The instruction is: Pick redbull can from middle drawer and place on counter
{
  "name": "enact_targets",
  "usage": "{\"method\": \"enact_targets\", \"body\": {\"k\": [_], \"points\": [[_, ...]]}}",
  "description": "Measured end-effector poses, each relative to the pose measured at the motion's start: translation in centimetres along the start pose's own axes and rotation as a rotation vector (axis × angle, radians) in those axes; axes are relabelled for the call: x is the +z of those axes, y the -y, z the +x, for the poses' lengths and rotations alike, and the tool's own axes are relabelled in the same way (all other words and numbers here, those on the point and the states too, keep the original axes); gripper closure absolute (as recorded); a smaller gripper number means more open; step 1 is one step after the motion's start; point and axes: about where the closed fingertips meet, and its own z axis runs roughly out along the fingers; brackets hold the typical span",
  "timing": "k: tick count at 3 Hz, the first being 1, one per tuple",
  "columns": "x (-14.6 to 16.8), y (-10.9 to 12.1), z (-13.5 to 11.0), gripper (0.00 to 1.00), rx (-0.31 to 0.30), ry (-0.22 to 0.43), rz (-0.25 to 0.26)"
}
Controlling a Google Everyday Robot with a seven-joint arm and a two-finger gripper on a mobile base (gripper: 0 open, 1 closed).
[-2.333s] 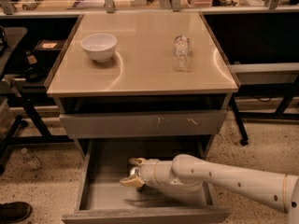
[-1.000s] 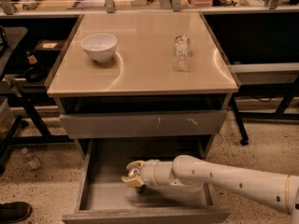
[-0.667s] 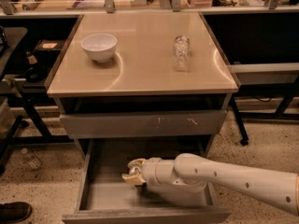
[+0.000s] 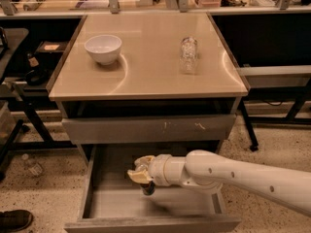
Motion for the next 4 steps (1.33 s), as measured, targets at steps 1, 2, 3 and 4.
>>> {"method": "enact_targets", "body": {"k": [1,2,3,4], "points": [[-1.8,0.0,-3.1,1.00,0.003,0.003,0.025],[-3.7,-0.3,-6.5,1.00,-0.013,0.014,0.044],[-5.8,-0.7,-9.9,1.00,-0.036,0.040,0.054],[-10.2,-2.2,-16.6,1.00,-0.104,0.052,0.067]]}}
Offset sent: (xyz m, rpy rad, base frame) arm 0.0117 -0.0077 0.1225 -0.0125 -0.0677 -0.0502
